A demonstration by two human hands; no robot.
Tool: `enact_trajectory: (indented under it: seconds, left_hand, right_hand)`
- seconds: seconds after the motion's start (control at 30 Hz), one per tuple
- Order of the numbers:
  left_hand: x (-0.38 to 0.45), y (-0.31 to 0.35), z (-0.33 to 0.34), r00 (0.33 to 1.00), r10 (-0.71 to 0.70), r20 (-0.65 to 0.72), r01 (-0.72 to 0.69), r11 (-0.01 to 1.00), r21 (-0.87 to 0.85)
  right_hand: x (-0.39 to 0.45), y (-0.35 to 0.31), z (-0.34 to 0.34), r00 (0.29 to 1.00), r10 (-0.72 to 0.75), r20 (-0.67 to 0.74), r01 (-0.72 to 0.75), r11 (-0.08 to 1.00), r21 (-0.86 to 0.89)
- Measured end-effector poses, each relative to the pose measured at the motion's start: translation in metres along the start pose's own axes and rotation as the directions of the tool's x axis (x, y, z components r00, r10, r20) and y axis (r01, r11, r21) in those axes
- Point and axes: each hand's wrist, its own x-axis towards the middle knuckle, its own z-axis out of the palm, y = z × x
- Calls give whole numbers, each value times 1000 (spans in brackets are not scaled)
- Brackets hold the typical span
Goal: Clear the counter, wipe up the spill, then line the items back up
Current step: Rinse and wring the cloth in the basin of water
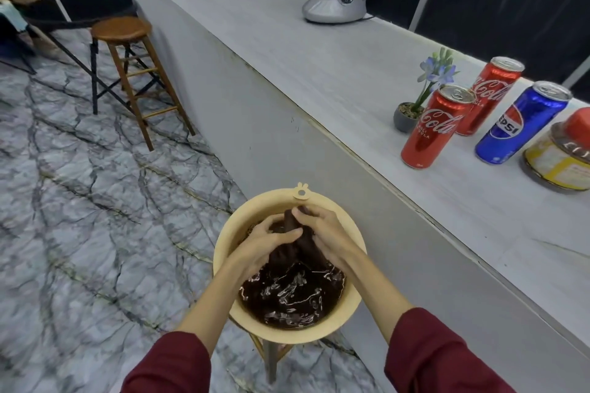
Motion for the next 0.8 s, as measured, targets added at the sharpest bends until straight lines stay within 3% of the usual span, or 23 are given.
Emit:
enact_trajectory:
  seconds: [0.03,0.2,0.3,0.47,0.67,0.73,0.8]
  left_hand:
    - [4,-2,-1,997,28,-69,-24,999,46]
    - [12,-23,-7,975,69,-210,13,930,367]
    - [11,-36,-11,933,137,-333,47,871,489]
    - [16,-40,-10,925,177,-336,50,821,569]
    - [26,-25,-21,946,73,-315,120,824,553]
    - [28,-16,-27,976,54,-211,114,700,705]
    - [29,-4,-26,996,64,-54,7,572,820]
  right_hand:
    - [1,3,2,999,-14,-30,14,1000,-3]
    - [9,36,0,970,-145,-195,40,887,-461]
    - [10,56,-5,957,-207,-202,28,761,-648]
    - [13,77,-2,957,-248,-150,26,590,-807]
    - [25,57,3,967,-150,-207,-37,720,-693]
    - [25,45,-2,981,-95,-168,-40,751,-659]
    - [22,35,-8,993,-44,-110,-33,788,-615]
